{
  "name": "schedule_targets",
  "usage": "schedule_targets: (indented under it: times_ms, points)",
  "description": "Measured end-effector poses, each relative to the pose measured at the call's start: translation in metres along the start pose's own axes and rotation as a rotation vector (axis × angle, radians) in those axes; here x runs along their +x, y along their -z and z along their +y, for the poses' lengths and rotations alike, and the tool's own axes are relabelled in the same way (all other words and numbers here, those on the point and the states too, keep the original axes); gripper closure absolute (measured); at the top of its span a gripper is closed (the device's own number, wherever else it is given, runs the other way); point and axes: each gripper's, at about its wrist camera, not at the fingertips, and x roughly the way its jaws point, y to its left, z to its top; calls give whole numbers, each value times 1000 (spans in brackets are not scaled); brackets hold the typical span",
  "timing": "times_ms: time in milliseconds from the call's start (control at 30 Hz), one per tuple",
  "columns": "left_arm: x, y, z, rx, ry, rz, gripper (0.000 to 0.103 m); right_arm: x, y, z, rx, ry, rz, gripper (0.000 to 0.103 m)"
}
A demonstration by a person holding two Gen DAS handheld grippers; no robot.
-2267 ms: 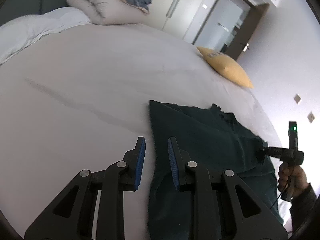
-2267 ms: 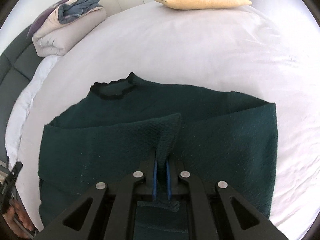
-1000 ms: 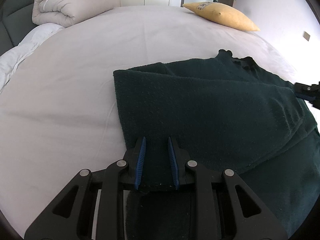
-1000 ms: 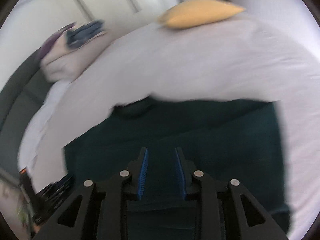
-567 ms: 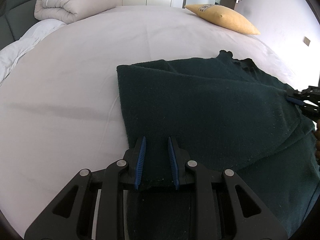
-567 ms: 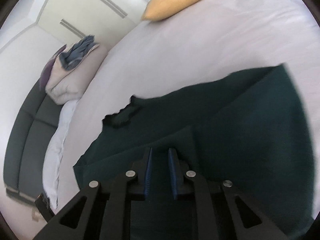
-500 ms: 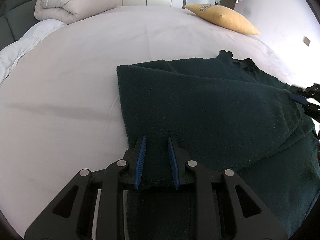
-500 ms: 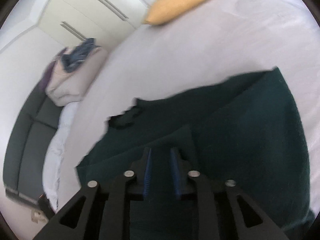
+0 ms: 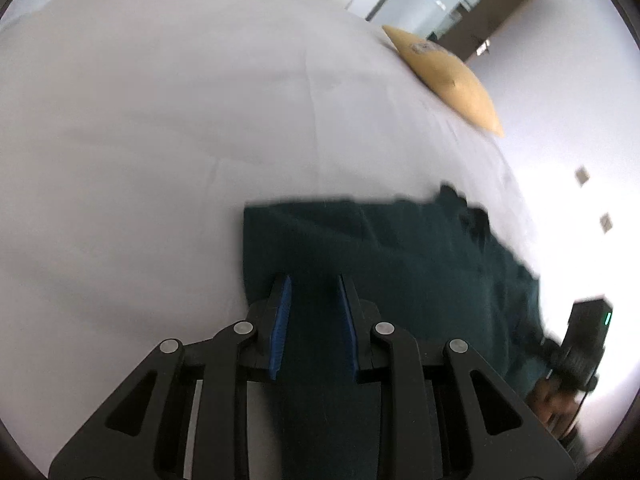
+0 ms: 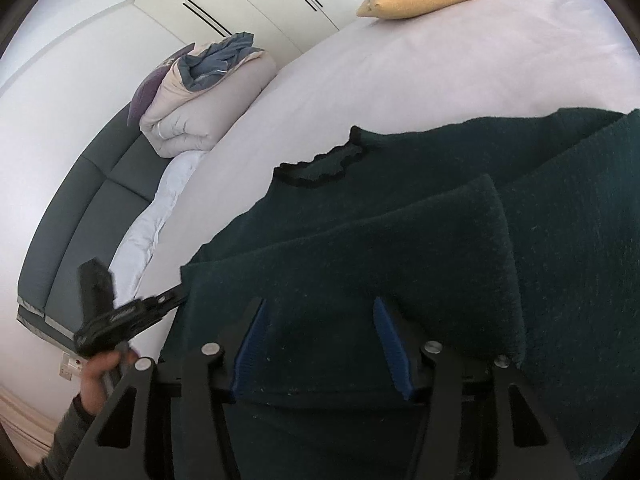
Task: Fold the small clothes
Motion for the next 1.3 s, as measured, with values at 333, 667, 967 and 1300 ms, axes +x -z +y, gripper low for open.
schedule_targets:
  times_ms: [333,667,967,1300]
  points:
    - [-13,34,-21,67,-94,-24,80,-10,10,-22,78,-24,-6,67]
    - [-77,166,-67,317,-315,-56,61,-62,52,-23,109,-6,5,47]
    - [-80,215,-99,310,-249,8,33,-88,110,-14,124,-45,29,34]
    - [-140,273,-75,310,-252,-41,32,-193,201,-13,-45,63,-32,34]
